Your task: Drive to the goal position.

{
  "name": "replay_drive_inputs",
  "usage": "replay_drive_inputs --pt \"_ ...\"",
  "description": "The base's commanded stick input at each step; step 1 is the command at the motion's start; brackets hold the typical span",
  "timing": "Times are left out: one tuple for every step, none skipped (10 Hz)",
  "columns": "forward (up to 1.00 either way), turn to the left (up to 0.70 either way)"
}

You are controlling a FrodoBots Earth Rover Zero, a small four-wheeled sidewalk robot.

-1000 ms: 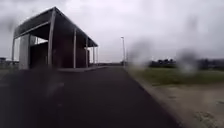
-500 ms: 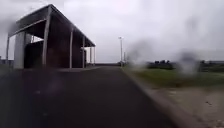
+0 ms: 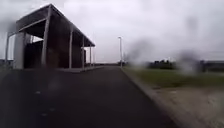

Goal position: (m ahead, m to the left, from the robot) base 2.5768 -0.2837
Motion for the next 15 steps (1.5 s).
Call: replay_drive_inputs --pt "1.0 0.0" --pt "1.0 0.0" --pt "1.0 0.0" --pt "1.0 0.0" --pt "1.0 0.0" --pt "1.0 0.0" --pt "1.0 0.0" --pt "1.0 0.0" --pt "1.0 0.0" --pt "1.0 0.0" --pt "1.0 0.0" --pt "1.0 0.0" --pt "1.0 0.0" --pt "1.0 0.0" --pt "1.0 0.0"
